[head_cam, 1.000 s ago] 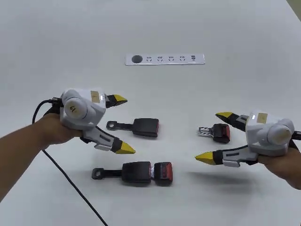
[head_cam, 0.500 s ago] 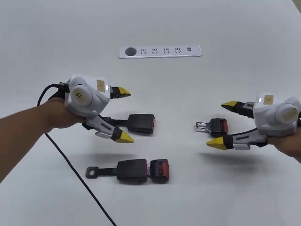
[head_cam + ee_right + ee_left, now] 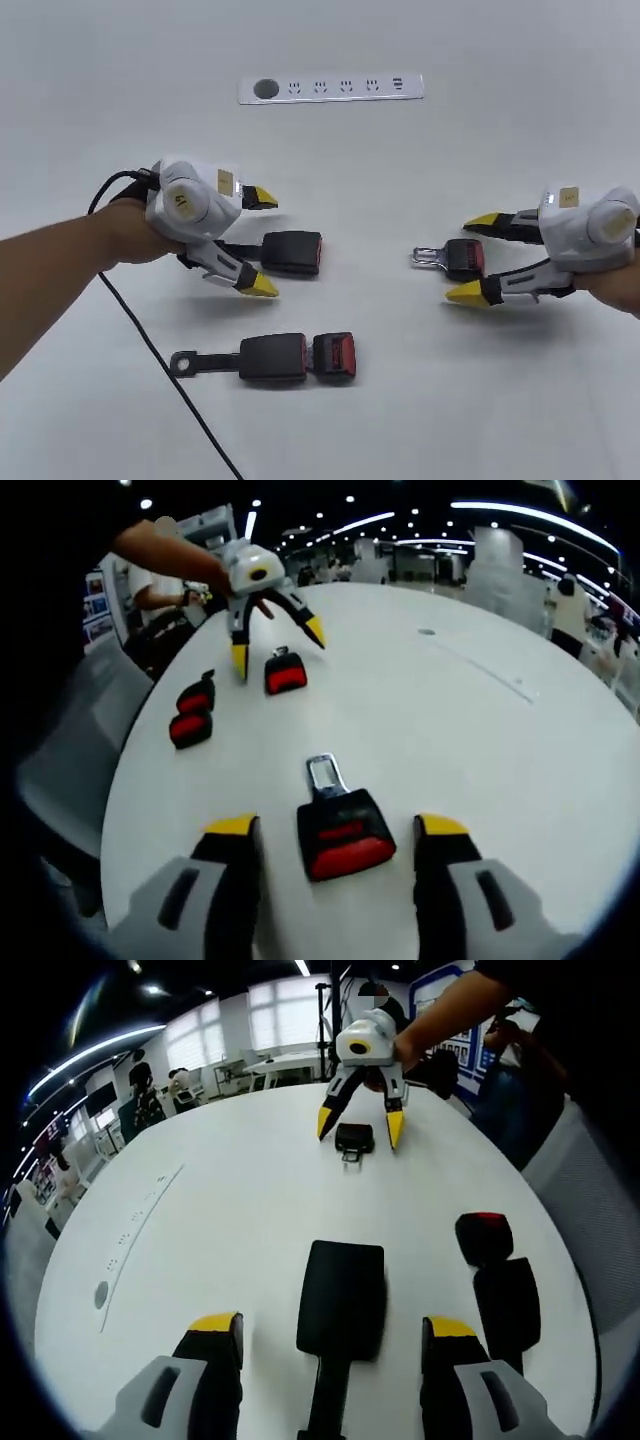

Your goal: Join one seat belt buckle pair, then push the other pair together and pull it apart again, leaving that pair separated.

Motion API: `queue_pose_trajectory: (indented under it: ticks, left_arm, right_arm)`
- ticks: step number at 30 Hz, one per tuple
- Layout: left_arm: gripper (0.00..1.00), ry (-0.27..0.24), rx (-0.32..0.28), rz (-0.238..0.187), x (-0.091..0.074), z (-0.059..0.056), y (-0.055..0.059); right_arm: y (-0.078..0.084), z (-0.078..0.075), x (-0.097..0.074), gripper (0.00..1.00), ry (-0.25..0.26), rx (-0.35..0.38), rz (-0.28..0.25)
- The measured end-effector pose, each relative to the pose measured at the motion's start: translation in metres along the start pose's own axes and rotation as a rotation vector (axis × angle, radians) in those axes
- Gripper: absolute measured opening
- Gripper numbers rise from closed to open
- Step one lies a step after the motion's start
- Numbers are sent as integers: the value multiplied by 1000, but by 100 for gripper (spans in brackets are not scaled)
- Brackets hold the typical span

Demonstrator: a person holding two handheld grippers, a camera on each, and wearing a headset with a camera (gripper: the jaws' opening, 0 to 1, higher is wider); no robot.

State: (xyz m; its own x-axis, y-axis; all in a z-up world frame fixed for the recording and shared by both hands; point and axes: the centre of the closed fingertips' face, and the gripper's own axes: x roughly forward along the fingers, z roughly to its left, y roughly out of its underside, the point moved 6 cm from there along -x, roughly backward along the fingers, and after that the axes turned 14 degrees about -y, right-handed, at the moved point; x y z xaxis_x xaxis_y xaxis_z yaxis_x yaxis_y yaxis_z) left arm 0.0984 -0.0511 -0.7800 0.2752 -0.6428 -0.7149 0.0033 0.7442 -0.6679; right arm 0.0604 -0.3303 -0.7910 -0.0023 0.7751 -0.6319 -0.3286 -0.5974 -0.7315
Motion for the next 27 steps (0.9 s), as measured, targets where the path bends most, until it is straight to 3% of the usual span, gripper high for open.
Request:
queue_pose_trajectory:
  ticks: [3,5,12,17,19,21,27]
  left_arm:
    - [71,10,1,22,5,1,5]
    - [66,19,7,32,6,0,7]
    - [61,53,-19,8,8,-1,6]
    - [53,61,-6,-5,10,-2,2]
    - [44,76,-10,-42,9,0,-6]
    - [36,83,-5,-29,6,4,-7]
    - [35,78,-6,-27,2,14,-2]
  right_arm:
    - [-2,-1,-2,58,-1,-11,-3]
    - [-3,0,-3,49,-16,-17,11]
    - [-1,-2,-10,40,-26,-38,21]
    - [1,-1,-12,39,-33,-61,24]
    - [1,-2,-12,38,-36,-65,22]
    - [2,-3,-13,37,-42,-75,17]
    - [3,-4,-14,36,-50,-81,9]
